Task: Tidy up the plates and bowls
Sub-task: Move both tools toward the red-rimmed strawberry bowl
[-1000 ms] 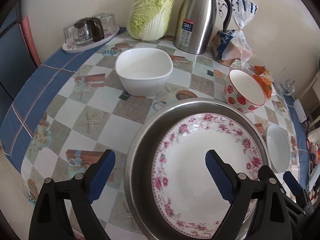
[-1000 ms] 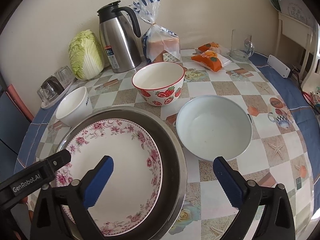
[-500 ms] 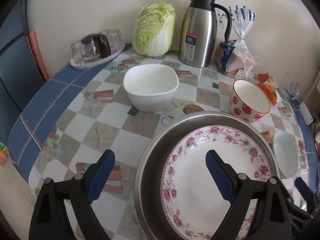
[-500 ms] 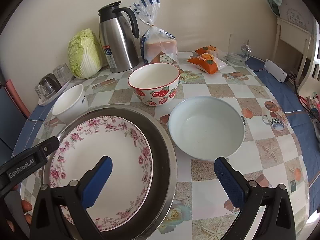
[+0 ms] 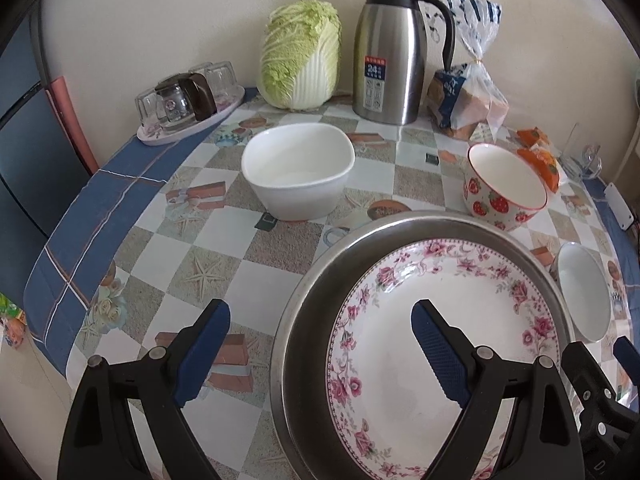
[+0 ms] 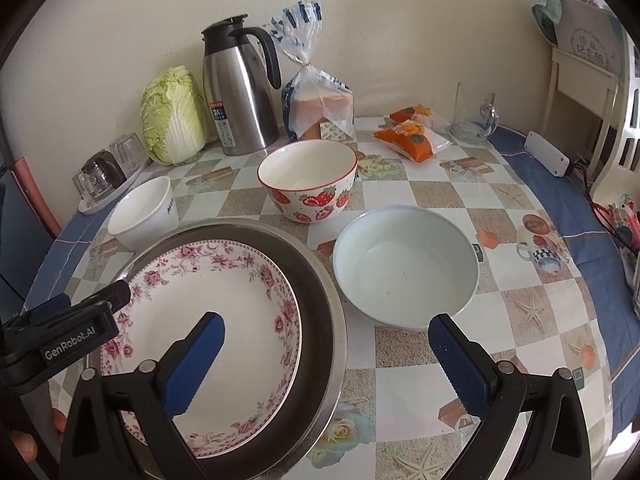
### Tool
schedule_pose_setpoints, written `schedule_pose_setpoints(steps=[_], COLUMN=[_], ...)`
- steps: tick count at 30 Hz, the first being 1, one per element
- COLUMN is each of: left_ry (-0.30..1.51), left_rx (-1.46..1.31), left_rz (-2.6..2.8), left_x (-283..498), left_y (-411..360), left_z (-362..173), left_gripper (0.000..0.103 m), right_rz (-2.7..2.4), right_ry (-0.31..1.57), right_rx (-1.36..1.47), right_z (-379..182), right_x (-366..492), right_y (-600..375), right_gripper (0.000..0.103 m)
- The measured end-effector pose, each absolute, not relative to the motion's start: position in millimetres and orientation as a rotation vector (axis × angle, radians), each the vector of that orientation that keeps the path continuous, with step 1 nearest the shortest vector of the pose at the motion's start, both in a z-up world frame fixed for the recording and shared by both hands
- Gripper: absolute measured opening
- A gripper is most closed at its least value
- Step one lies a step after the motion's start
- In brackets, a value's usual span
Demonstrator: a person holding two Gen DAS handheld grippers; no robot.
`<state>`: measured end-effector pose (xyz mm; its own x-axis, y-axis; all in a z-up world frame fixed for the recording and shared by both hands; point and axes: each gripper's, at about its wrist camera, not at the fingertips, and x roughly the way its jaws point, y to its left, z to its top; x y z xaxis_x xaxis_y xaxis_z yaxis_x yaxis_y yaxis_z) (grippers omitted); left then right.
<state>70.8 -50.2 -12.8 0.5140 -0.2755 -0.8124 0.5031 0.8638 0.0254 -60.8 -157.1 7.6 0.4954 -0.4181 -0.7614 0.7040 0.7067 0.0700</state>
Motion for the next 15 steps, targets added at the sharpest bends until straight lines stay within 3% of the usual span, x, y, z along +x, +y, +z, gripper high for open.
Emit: schedule_pose_setpoints(steps=[15], left_ry=[0.862], left_rx=[0.341], left_rz=[-0.572], left_x=[99.4], left_y=[-82.6], left_z=[44.6], left_gripper=[0.092], right_rz=[-0.723], right_ry=[0.866], right_rx=[0.385], right_z=[57.0], right_x=[-46.2], right_y=[-195.1], right_gripper=[0.103])
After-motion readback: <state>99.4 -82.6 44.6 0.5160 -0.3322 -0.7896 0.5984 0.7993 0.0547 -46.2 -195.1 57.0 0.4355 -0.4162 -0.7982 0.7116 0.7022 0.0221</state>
